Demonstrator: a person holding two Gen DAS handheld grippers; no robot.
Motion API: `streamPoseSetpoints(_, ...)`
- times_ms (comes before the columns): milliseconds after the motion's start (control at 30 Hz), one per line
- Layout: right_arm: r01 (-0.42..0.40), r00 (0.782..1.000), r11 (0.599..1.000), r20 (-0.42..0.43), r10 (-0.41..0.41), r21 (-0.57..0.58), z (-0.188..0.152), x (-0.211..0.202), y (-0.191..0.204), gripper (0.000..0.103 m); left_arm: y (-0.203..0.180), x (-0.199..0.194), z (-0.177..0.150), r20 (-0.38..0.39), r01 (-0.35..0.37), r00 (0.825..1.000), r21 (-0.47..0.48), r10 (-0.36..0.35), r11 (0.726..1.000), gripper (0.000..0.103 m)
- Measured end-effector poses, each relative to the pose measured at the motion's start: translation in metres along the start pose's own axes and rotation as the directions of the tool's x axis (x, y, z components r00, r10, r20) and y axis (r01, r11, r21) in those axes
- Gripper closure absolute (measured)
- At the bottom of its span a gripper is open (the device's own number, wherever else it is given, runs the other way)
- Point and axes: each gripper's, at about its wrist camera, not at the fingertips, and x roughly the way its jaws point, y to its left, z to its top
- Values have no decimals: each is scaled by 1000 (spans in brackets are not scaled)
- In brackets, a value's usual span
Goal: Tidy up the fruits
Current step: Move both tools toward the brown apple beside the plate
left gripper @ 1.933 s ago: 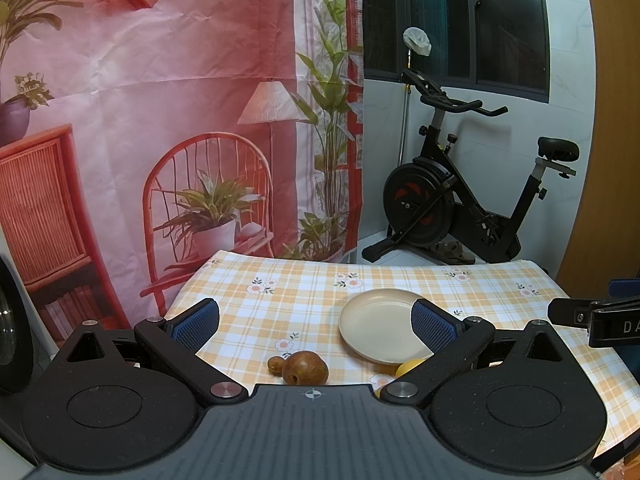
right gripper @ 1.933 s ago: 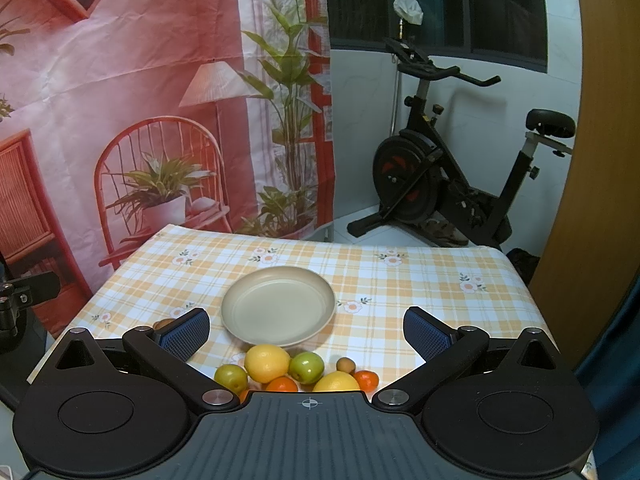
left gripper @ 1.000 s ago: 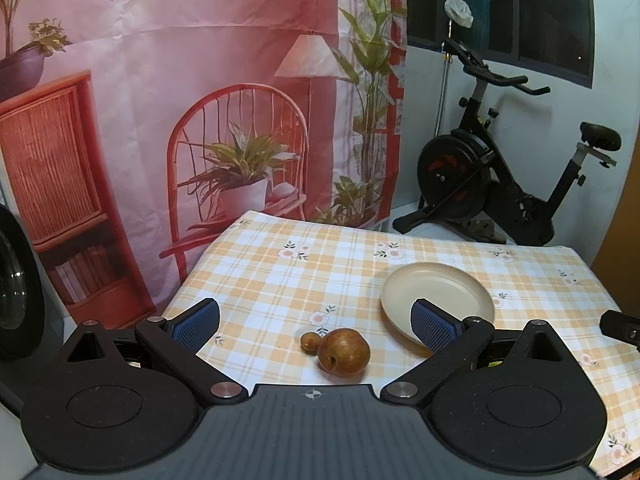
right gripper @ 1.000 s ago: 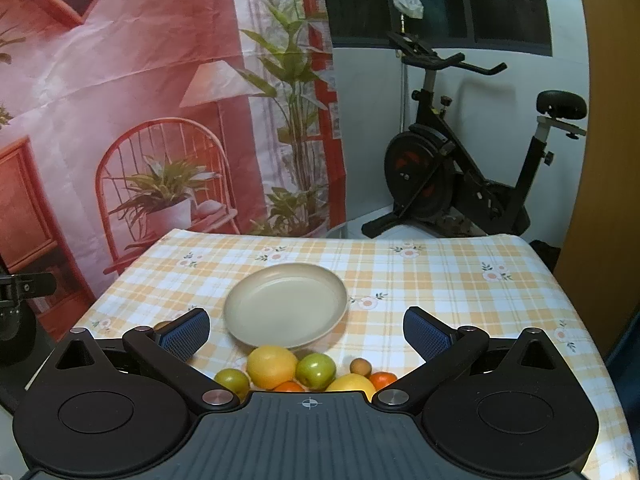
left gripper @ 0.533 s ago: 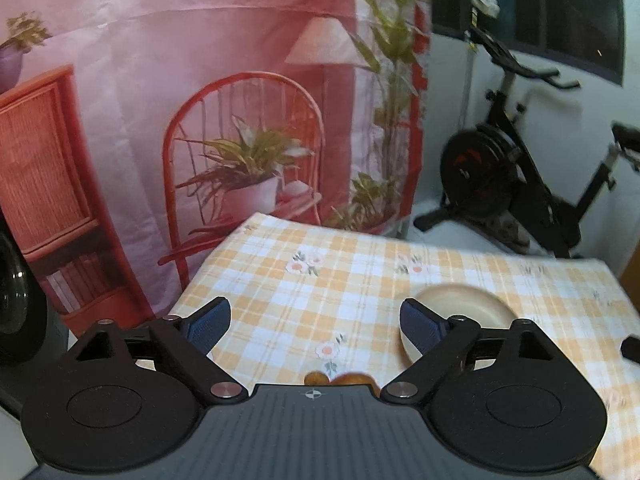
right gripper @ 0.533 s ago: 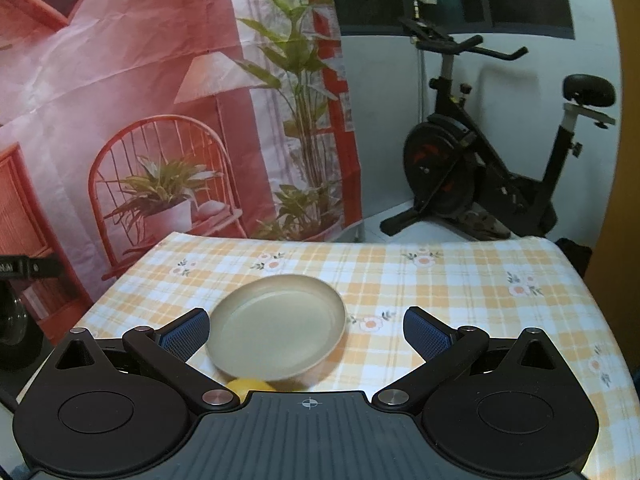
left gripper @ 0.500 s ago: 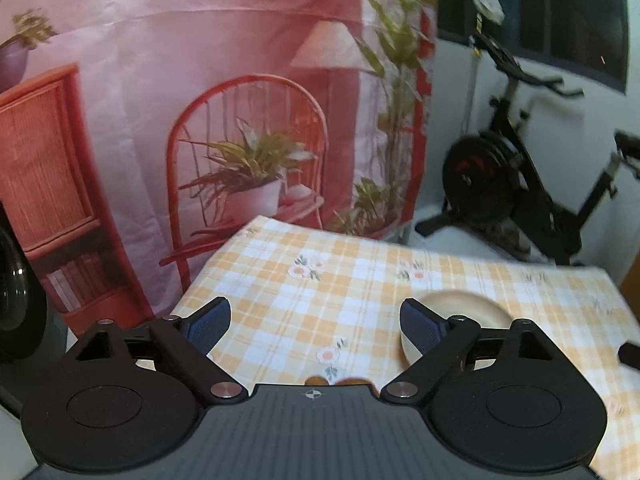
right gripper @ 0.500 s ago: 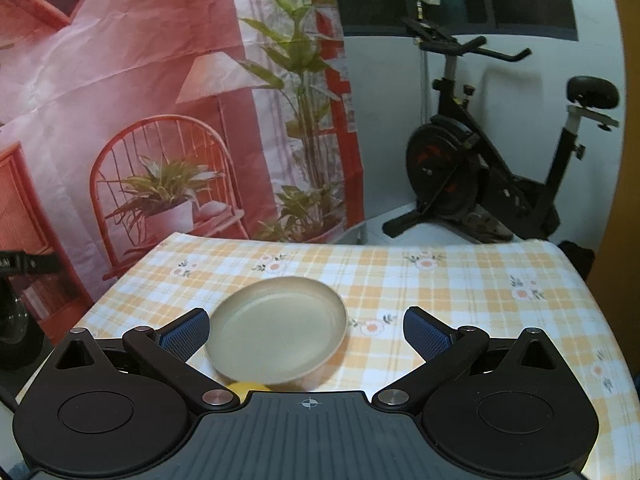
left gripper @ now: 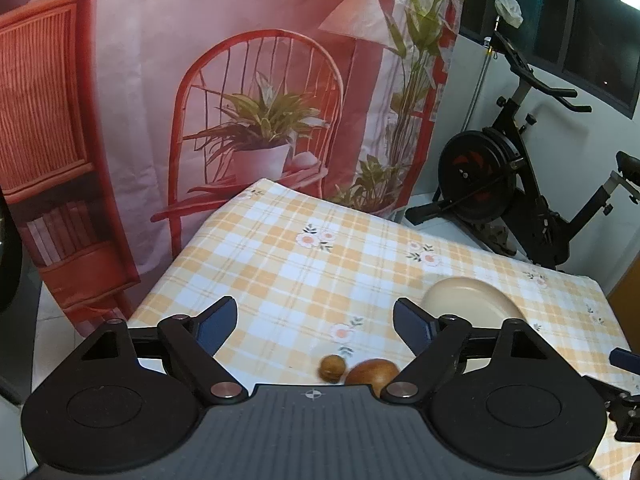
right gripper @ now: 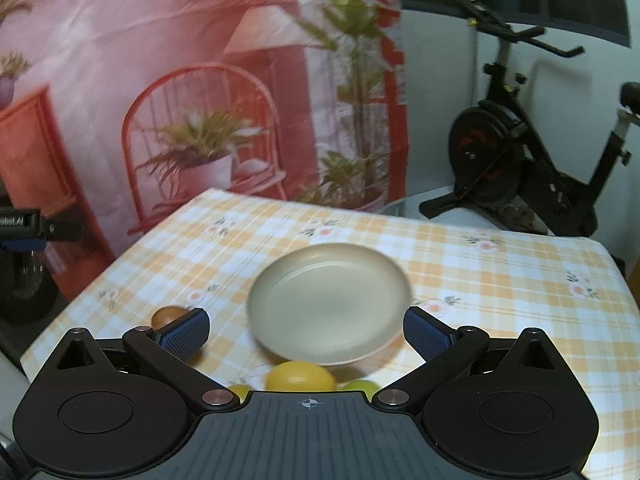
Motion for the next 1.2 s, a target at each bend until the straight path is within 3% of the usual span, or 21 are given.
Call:
streamPoseSetpoints(333,-38,997,984,-66,26,-177,1,52,94,0,43,20,22,29,100,994,87,-103,991,19)
streamPoseSetpoints(433,-43,996,971,-86,24,-235,-1,66,115,0,49,34,20,4,170,985,78,-171,982,27)
streamPoseSetpoints(600,-87,983,932,-181,24,-351,-12,93,141,8,48,70,3,-94,293,953,56,-287,955,36)
streamPoseSetpoints(733,-130,968,888,-249,18,-441,-21,115,156,19,44,101,-13,-186,379,908,-14,-375,925,42)
streamPoseSetpoints(967,-185,949,876,-313,41,-445,-22,140,160,25,29,130,-22,-255,466,847,-67,-467,882,45)
streamPoseSetpoints(1200,-222,932,871,-358,57,-438,-23,156,159,31,23,144,-29,-299,483,817,-113,-494,868,53)
